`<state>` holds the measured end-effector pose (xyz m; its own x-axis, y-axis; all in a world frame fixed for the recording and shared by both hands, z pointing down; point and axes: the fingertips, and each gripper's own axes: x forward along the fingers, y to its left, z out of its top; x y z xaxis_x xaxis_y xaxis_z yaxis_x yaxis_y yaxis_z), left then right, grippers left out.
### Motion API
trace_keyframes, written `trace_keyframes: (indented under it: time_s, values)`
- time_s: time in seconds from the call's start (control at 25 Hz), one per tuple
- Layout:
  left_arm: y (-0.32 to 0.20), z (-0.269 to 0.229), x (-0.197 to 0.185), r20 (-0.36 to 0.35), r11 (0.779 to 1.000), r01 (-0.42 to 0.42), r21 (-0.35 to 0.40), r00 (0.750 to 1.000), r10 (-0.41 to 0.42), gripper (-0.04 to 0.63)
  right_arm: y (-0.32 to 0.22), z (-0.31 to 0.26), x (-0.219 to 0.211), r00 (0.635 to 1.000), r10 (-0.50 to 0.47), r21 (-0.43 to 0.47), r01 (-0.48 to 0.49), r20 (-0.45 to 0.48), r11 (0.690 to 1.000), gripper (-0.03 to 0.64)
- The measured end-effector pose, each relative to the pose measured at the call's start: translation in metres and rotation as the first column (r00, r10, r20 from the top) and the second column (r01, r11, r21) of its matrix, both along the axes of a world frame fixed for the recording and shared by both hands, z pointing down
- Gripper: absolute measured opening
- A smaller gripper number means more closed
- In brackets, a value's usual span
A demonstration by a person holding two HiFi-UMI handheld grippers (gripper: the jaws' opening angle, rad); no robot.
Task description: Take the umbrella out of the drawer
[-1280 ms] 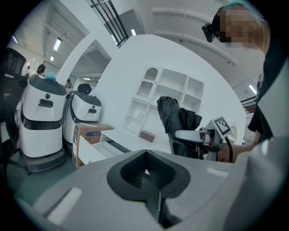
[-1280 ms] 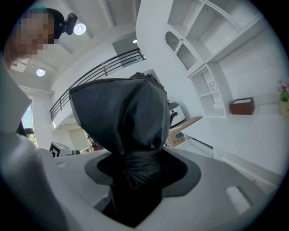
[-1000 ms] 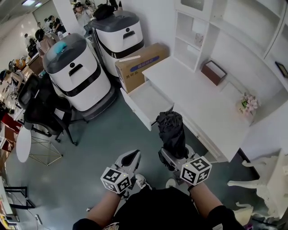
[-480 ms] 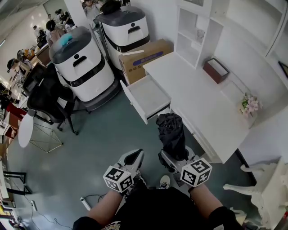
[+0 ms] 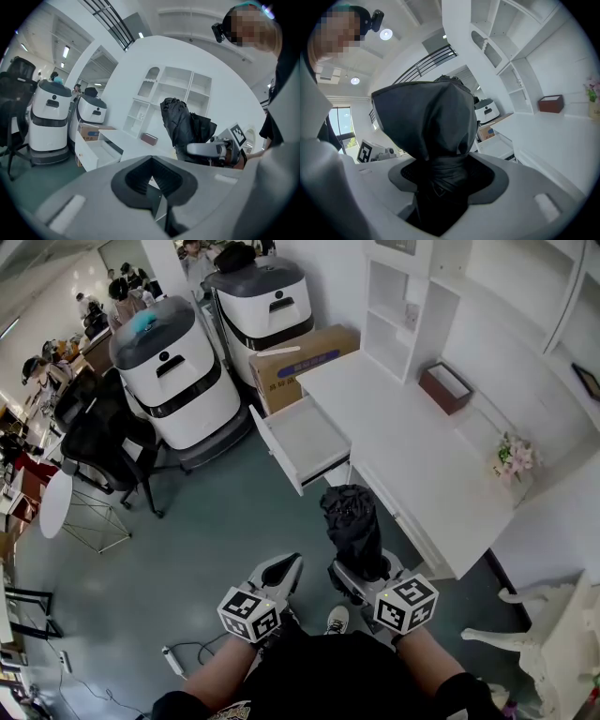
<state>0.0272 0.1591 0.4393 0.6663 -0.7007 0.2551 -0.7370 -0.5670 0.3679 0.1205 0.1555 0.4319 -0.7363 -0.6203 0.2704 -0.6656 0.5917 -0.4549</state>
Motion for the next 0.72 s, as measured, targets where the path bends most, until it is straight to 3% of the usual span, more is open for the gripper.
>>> trace_keyframes:
  time_s: [0.72]
  values:
    - [0.019, -0.004, -0.008, 0.02, 1.0, 0.01, 0.005, 1.0, -0.01, 0.0, 0.016, -0.001, -0.015, 0.999, -0.03, 0.005, 0.03, 0.021, 1.0, 0.282]
